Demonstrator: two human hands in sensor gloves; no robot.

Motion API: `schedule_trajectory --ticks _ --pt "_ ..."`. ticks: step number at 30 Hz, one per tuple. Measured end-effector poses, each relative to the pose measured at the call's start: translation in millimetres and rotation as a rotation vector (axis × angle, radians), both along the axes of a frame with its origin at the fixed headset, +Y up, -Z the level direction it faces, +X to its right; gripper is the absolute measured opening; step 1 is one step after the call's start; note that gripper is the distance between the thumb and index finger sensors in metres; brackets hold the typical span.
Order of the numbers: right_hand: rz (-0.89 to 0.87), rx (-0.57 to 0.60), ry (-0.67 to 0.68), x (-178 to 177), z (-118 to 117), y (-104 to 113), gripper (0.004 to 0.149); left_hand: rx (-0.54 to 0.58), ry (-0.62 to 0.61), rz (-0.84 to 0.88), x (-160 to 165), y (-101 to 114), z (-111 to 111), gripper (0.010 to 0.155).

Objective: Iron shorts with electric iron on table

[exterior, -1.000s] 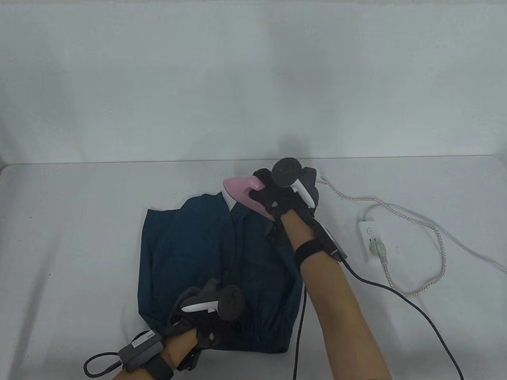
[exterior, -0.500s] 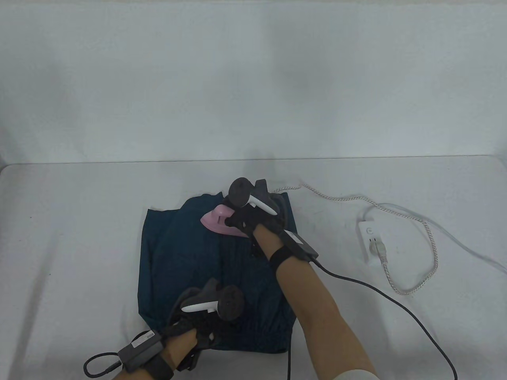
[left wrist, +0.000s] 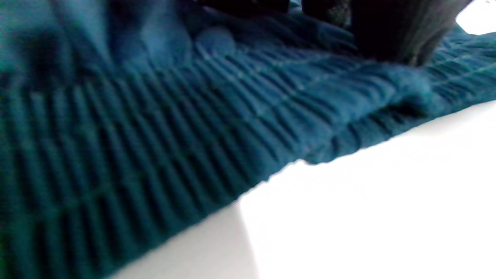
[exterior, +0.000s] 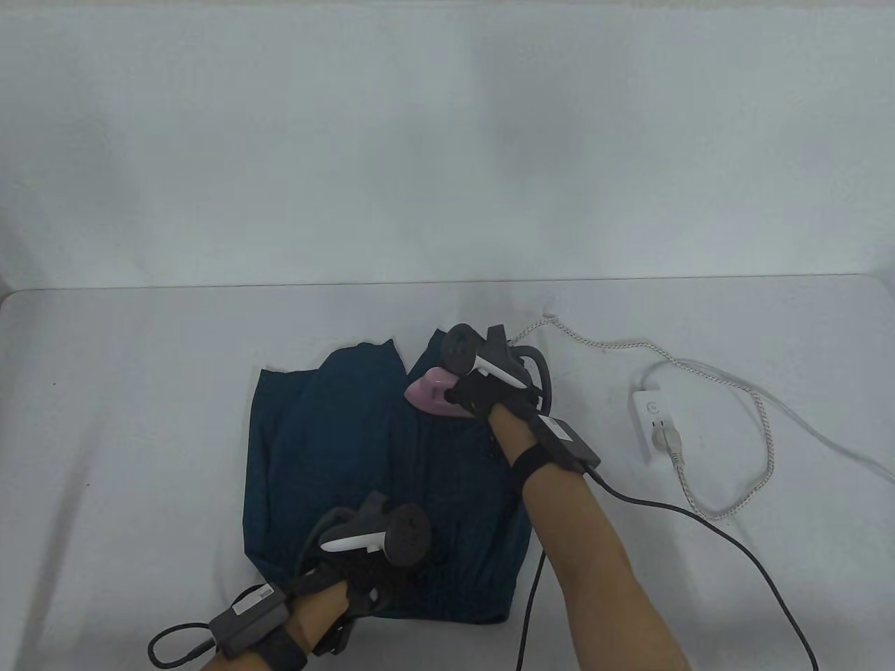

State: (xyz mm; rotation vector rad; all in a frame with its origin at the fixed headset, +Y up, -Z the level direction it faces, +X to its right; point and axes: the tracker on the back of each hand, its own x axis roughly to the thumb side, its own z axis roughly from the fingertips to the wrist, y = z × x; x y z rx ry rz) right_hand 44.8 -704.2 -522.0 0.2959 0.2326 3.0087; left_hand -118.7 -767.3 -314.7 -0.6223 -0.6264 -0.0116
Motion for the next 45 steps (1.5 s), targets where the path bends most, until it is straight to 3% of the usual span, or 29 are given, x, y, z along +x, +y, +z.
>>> schedule_trajectory --ticks 13,18,26,34,40,45 --pt "0.031 0.000 -0.155 69 3 1 0.057 0.000 -0.003 0.003 0 -1 0 0.075" --pt "0.016 0.010 -0.120 54 1 -2 0.057 -0.001 -0.004 0.005 0 -1 0 0.074" --pt "-0.069 0.034 -0.006 -3 4 -2 0.057 -0.001 -0.002 0.007 -1 -1 0 0.075" --pt "-0.040 0.046 0.084 -48 10 -3 0.058 -0.003 0.001 0.005 -1 0 0 0.075" --pt "0.001 0.063 0.095 -45 12 -4 0.057 -0.004 0.000 0.007 -1 0 0 0.075" --pt "0.036 0.077 0.079 -23 16 -4 0.058 -0.004 0.000 0.007 -1 0 0 0.075"
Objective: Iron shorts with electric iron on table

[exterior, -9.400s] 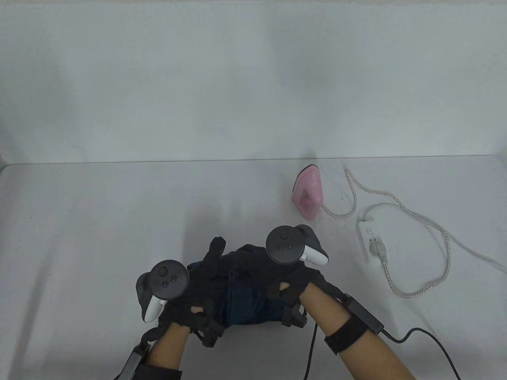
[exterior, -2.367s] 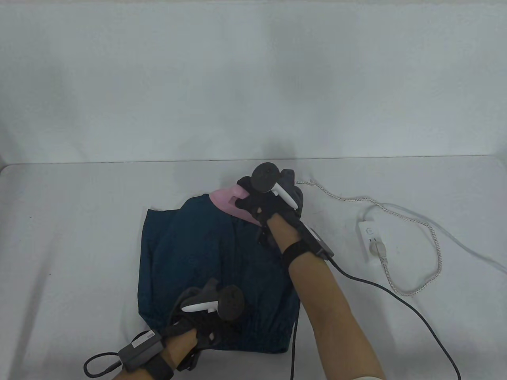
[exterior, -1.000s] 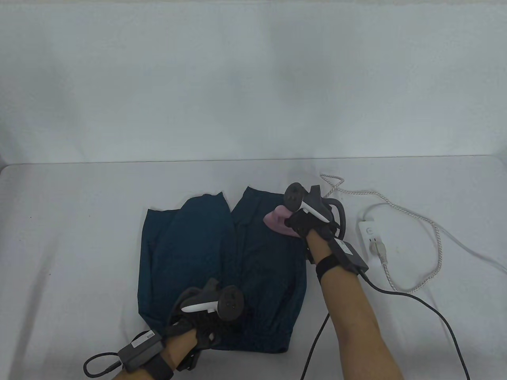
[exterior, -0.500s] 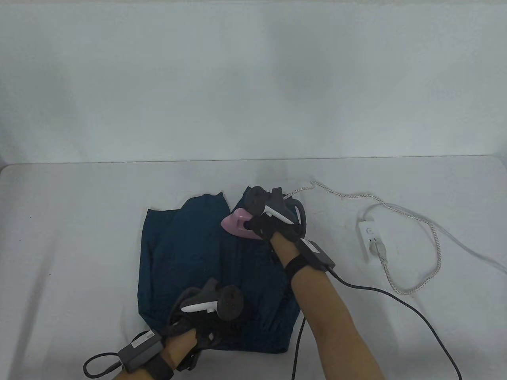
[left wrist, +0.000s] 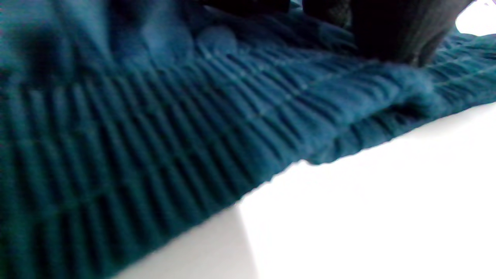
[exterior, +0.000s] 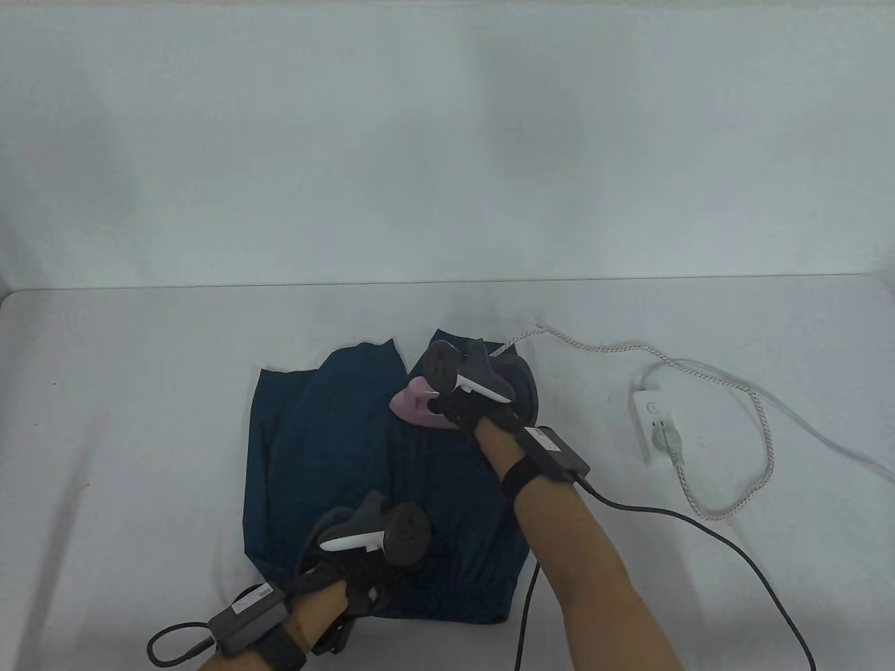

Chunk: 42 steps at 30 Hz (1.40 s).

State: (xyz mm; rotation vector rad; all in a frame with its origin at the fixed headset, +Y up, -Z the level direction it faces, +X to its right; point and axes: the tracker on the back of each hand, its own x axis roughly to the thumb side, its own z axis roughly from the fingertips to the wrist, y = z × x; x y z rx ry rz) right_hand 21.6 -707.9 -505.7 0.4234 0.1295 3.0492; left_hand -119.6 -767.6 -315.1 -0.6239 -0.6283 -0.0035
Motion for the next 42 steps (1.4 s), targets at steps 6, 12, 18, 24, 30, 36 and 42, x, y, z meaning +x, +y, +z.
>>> schedule_trajectory --ticks 6,12,18,24,30,36,42 --pt "0.010 0.002 -0.066 37 4 0 0.058 0.002 0.000 -0.003 0 0 0 0.075" --pt "0.010 -0.008 -0.147 79 9 0 0.058 0.002 0.000 -0.003 0 0 0 0.075" --pt "-0.005 -0.018 -0.195 101 11 -1 0.058 0.003 -0.001 -0.001 0 0 0 0.075" --pt "-0.046 -0.011 -0.174 87 13 -1 0.057 0.003 -0.001 -0.001 0 0 1 0.075" --pt "-0.126 -0.019 -0.121 53 14 0 0.058 0.003 -0.001 -0.001 0 0 1 0.075" --pt "-0.117 -0.018 -0.048 4 16 0 0.059 0.003 -0.001 -0.001 0 0 1 0.074" --pt "-0.095 -0.017 0.019 -32 20 2 0.059 0.003 0.001 -0.001 0 0 1 0.075"
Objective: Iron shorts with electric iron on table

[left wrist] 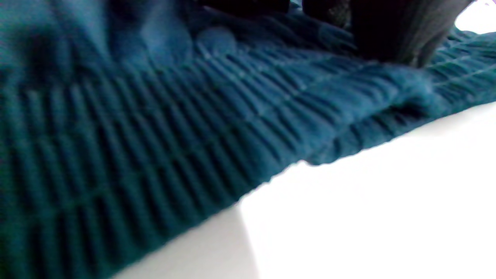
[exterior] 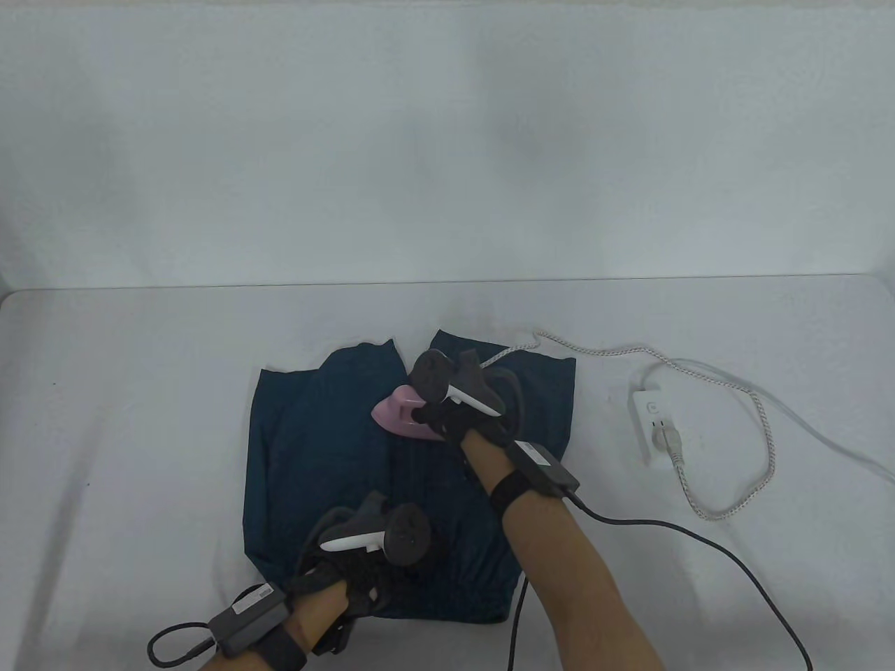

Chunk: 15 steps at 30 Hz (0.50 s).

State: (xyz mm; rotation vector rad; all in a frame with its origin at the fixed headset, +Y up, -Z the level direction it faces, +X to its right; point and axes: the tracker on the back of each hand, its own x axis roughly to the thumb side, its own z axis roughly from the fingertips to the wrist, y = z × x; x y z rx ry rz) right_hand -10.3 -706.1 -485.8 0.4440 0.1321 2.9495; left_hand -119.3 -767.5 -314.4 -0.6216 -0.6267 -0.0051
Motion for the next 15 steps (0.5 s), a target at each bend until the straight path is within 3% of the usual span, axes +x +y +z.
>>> schedule_trajectory --ticks 7,15 --pt "0.032 0.017 0.032 -12 3 -2 0.059 0.000 0.000 0.000 0 0 0 0.075" --pt "0.059 0.021 0.003 19 4 -2 0.059 0.000 0.000 0.000 0 0 0 0.075"
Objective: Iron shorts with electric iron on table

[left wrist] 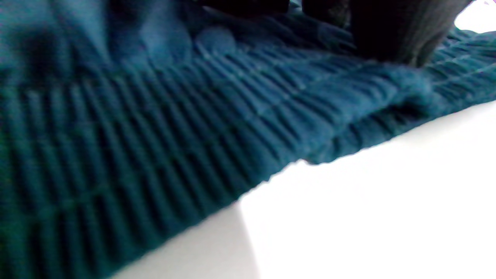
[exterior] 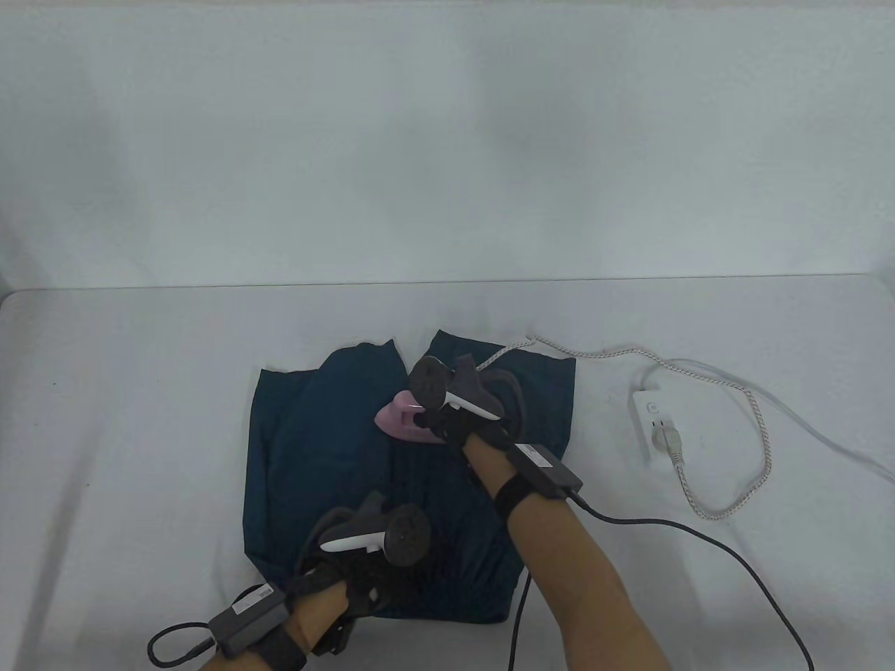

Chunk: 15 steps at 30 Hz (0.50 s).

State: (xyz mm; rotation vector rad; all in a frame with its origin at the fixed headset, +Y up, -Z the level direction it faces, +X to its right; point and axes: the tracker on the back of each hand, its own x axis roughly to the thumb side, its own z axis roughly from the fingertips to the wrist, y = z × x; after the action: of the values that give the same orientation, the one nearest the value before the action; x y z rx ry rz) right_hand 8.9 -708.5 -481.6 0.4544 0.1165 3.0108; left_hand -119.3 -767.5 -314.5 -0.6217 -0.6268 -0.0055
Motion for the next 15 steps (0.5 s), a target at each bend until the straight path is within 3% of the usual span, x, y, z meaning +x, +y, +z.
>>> schedule_trajectory --ticks 15 --pt "0.005 -0.020 -0.182 99 6 0 0.059 0.003 -0.002 0.000 1 0 0 0.075"
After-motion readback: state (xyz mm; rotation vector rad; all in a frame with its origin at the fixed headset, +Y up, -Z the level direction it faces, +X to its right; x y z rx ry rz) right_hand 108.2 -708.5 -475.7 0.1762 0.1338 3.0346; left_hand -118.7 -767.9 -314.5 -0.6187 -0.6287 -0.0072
